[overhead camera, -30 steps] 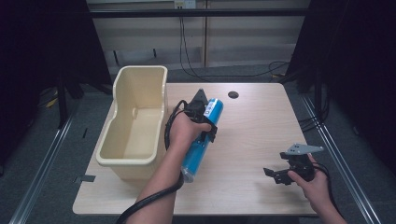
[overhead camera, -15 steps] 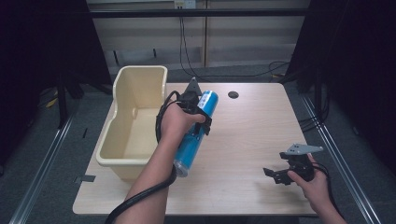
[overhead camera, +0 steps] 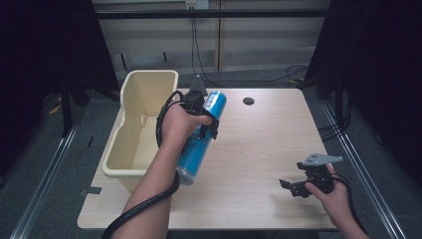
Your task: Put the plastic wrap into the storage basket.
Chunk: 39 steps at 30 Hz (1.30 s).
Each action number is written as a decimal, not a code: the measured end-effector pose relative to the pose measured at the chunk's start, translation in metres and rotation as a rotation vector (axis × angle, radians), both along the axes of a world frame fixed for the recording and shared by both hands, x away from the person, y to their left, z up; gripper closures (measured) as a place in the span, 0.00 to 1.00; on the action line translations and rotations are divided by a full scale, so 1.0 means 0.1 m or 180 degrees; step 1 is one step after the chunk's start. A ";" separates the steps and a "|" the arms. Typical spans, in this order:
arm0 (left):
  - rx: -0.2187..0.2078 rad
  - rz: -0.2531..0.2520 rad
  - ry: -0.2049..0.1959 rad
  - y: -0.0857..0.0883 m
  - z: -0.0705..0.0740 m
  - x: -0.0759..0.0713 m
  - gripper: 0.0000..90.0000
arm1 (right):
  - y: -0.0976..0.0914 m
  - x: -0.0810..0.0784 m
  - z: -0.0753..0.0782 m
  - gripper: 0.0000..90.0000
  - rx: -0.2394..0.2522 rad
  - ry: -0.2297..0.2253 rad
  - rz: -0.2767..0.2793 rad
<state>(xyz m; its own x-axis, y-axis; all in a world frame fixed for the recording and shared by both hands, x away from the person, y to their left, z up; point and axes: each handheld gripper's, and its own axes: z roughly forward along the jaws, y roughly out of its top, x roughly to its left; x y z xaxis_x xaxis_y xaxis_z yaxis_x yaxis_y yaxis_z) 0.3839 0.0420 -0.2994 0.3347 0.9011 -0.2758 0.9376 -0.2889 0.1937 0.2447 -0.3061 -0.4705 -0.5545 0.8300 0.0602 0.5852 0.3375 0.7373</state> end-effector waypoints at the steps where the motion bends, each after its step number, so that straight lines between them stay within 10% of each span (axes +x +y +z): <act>1: 0.0003 0.0005 -0.0009 0.03 0.02 0.00 0.36 | 0.00 0.00 0.01 0.05 0.0007 -0.0001 0.0012; 39: -0.0004 0.0259 -0.0050 0.49 0.45 -0.05 0.36 | 0.00 0.00 0.01 0.05 0.0006 -0.0003 0.0006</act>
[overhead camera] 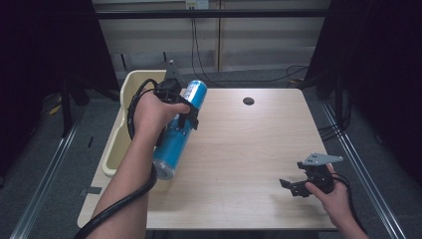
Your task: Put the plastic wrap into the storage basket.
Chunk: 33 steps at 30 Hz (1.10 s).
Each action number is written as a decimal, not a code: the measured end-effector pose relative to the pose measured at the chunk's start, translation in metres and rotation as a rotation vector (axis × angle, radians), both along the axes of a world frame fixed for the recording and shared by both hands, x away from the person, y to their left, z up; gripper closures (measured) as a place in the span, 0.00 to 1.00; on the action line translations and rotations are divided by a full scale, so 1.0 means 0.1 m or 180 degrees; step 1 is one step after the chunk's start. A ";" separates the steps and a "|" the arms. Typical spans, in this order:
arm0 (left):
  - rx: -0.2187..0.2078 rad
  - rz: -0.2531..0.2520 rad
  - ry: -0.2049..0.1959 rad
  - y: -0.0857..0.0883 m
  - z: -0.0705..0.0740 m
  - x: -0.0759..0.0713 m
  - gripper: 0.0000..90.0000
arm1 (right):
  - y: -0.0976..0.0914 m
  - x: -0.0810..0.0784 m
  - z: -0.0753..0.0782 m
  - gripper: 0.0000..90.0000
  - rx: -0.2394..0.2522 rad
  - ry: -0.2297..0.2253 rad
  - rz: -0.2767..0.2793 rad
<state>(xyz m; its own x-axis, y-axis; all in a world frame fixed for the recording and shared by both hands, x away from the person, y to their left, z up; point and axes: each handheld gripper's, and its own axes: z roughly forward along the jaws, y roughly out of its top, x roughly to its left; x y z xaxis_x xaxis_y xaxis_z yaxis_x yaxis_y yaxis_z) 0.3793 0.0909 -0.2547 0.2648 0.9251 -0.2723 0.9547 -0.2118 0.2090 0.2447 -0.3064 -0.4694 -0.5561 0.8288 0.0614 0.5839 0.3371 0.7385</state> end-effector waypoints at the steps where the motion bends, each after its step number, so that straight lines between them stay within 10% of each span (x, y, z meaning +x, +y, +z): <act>1: 0.0011 -0.0007 0.0008 0.01 0.01 0.00 0.36 | 0.00 0.00 0.00 0.05 -0.0002 -0.0011 -0.0010; 33: 0.0118 0.0303 -0.0151 0.55 0.19 -0.07 0.36 | 0.00 0.00 0.00 0.05 -0.0010 -0.0040 -0.0014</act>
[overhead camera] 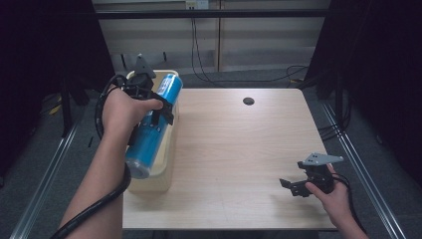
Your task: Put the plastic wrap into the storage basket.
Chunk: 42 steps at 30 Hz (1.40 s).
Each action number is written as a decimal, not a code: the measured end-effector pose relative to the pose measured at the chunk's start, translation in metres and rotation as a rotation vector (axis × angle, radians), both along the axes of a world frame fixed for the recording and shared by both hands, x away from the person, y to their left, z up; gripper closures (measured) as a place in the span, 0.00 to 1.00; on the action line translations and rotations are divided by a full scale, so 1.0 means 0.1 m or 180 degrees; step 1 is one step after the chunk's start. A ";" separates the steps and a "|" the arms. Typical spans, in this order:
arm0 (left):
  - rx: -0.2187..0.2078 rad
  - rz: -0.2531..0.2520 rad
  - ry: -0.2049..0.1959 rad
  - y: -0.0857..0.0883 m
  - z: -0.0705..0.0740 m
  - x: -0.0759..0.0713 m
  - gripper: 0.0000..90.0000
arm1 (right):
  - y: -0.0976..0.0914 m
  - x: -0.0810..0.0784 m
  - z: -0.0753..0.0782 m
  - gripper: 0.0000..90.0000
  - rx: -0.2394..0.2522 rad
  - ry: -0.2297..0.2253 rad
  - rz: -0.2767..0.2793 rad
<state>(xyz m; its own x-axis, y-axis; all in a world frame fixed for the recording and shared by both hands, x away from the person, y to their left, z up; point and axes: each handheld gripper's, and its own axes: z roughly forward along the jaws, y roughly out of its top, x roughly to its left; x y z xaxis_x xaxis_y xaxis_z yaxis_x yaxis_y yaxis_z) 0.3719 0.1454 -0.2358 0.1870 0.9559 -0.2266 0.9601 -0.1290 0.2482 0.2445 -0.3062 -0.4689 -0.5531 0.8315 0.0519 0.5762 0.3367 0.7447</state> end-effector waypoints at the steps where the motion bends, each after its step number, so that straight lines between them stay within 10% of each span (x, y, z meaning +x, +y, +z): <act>1: 0.0014 0.0007 0.0003 0.02 -0.01 0.00 0.36 | 0.00 0.00 0.00 0.05 0.0005 0.0002 -0.0004; 23: 0.0112 0.0029 0.0114 0.19 -0.37 0.05 0.36 | 0.01 0.00 0.00 0.05 -0.0017 0.0009 0.0014; 42: 0.0052 0.0155 0.0060 0.34 -0.40 0.05 0.36 | 0.01 -0.01 0.00 0.05 -0.0019 0.0001 0.0014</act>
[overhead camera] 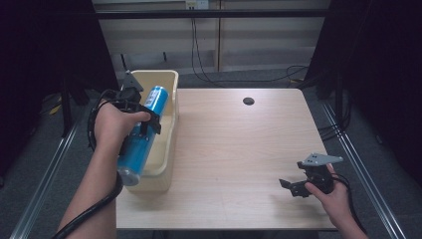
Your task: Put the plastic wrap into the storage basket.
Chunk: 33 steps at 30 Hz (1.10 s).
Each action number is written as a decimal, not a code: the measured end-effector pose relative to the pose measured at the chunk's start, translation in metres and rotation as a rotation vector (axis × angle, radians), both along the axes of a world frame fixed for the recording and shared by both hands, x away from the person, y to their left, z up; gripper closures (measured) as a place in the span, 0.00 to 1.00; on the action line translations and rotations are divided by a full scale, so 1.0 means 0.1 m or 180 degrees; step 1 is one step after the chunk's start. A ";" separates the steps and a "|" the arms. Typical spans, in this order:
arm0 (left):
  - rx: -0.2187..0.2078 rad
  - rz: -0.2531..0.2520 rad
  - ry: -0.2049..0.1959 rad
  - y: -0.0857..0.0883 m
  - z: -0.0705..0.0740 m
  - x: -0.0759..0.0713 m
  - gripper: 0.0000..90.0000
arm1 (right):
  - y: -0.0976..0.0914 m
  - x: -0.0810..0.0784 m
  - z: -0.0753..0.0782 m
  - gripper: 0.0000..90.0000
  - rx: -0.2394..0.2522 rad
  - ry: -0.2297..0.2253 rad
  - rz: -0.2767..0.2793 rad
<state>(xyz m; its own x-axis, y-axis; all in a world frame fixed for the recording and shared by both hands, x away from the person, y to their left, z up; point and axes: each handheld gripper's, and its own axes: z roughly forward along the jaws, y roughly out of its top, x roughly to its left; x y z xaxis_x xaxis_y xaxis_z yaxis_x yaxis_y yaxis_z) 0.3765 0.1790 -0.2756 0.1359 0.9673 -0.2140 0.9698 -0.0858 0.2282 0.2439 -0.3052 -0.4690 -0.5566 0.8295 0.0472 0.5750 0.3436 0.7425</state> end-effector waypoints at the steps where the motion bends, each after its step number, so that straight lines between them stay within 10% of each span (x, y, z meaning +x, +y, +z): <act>1: 0.0019 0.0018 0.0002 0.02 -0.02 0.00 0.36 | 0.00 0.00 0.00 0.05 0.0004 0.0005 -0.0012; 16: 0.0037 0.0151 0.0343 0.00 -0.53 0.13 0.36 | 0.01 0.00 0.00 0.05 -0.0003 0.0009 -0.0014; 33: 0.0094 0.0286 0.0643 -0.09 -0.65 0.28 0.35 | 0.02 0.03 -0.01 0.05 -0.0021 0.0018 0.0022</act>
